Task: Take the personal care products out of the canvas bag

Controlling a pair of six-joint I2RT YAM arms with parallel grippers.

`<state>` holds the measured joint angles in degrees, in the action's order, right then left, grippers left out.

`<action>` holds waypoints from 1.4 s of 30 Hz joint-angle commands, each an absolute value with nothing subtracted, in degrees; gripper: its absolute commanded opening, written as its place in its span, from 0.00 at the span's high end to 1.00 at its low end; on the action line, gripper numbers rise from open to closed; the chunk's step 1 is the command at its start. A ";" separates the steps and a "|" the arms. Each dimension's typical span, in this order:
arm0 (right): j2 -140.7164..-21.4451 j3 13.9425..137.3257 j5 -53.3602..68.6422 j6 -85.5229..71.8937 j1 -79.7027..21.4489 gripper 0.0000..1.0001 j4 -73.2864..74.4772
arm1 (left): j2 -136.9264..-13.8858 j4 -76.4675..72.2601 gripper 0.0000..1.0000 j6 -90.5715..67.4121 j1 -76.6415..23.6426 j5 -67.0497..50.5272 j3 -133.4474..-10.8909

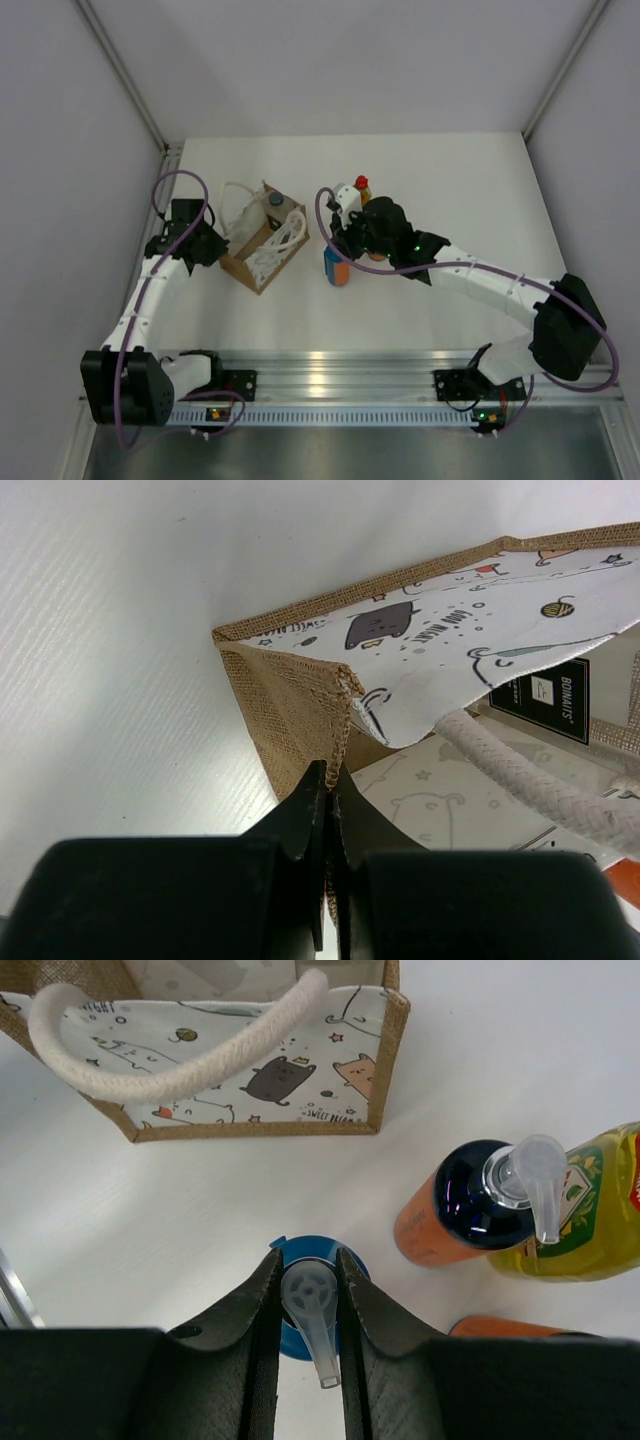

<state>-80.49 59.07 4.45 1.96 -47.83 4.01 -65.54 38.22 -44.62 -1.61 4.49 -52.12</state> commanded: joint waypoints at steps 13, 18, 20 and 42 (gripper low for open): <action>-78.66 59.15 4.22 0.44 -46.93 0.48 -3.88 | -65.57 40.60 1.00 -43.33 -1.49 2.37 -51.50; -78.66 64.67 2.90 0.44 -46.93 0.48 -0.09 | -65.57 40.78 1.00 -43.07 -1.49 2.11 -52.12; -79.53 68.35 2.64 -1.48 -46.85 0.48 3.05 | -65.39 40.78 1.00 -43.07 -1.49 1.93 -52.21; -115.83 120.67 8.35 -1.77 -46.85 0.47 35.42 | -66.53 41.04 1.00 -40.96 -1.49 0.62 -52.56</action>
<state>-113.75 115.70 6.37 -3.40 -47.42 30.96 -65.54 38.20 -42.06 -1.56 3.14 -52.12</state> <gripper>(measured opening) 0.532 0.023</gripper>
